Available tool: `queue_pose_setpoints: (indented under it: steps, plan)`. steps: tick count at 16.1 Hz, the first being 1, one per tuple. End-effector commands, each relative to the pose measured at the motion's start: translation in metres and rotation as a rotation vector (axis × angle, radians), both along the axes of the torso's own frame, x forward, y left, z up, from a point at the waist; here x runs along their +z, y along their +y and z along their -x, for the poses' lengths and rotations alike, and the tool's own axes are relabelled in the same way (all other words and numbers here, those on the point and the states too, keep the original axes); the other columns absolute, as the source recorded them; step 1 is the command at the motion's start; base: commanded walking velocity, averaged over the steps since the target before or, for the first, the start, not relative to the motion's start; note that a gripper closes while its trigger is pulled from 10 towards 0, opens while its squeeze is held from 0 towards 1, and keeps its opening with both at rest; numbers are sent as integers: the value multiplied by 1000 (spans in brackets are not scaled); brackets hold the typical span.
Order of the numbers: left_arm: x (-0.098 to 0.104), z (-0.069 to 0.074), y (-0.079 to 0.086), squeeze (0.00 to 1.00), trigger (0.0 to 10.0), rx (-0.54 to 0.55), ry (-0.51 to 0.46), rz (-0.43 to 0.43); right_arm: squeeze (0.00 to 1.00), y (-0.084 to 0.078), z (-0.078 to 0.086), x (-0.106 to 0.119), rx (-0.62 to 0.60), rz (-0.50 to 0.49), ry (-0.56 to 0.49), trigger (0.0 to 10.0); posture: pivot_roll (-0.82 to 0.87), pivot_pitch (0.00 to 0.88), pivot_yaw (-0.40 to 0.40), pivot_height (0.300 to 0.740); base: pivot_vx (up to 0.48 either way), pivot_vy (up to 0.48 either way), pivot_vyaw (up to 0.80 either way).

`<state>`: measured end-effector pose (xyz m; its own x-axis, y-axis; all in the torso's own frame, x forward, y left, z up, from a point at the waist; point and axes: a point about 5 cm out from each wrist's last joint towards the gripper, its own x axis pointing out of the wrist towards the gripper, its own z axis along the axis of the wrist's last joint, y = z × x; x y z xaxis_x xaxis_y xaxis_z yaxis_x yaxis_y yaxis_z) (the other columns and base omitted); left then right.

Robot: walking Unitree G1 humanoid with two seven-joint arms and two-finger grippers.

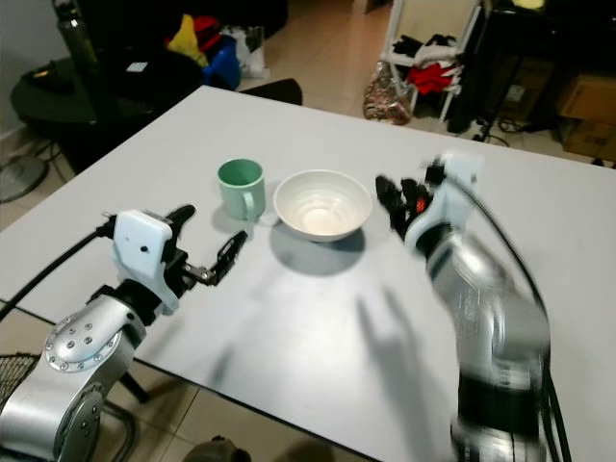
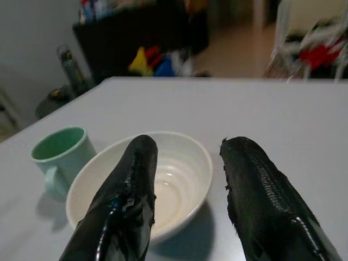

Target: Setting the table

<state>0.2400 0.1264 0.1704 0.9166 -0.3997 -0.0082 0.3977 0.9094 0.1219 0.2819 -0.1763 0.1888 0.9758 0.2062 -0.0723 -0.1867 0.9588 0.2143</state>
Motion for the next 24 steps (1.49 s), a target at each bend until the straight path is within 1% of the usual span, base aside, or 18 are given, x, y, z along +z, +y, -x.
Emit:
queue_pose_setpoints:
  steps: [1,2,3,4,5,7,9,10,11,13,16,18,20,24]
  plan:
    - [2,-1,3,0,10000,39,-11,-8,0,10,13,5,-7,23,-44,10000,129,0,42,740,0,0,0]
    - [-3,-1,5,0,10000,58,0,-17,0,14,26,-6,-40,63,-12,10000,122,0,43,740,0,0,0]
    - [-4,0,4,0,10000,56,0,-25,0,18,32,-10,-27,91,-19,10000,122,0,43,740,0,0,0]
    - [-6,2,3,0,10000,56,11,-24,0,24,42,-16,-10,114,-27,10000,120,0,45,740,0,0,0]
    - [-9,6,2,0,10000,54,32,-16,0,28,51,-21,-10,90,-14,10000,121,0,47,740,0,0,0]
    - [-12,12,0,0,10000,39,43,-15,0,34,58,-24,3,54,-9,10000,120,0,49,740,0,0,0]
    - [-13,12,-1,0,10000,44,48,-7,0,37,60,-25,13,58,-6,10000,120,0,49,740,0,0,0]
    - [-13,11,-1,0,10000,42,44,-11,0,36,61,-26,11,101,-17,10000,121,0,46,740,0,0,0]
    - [-12,11,-1,0,10000,40,38,-14,0,35,61,-24,5,115,-41,10000,121,0,44,740,0,0,0]
    - [-10,13,0,0,10000,42,26,-16,0,37,61,-19,24,107,-77,10000,125,0,37,740,0,0,0]
    - [-9,15,-1,0,10000,36,23,-20,0,38,61,-24,2,89,-27,10000,130,0,36,740,0,-263,0]
    - [-9,15,0,0,10000,31,23,-23,0,37,62,-27,-21,65,-12,10000,130,0,36,740,0,-272,0]
    - [-9,15,-1,0,10000,25,23,-24,0,37,62,-29,-15,37,-1,10000,124,0,41,740,0,-276,0]
    - [-10,16,0,0,10000,19,27,-26,0,35,64,-33,-22,58,25,10000,124,0,38,740,0,-275,0]
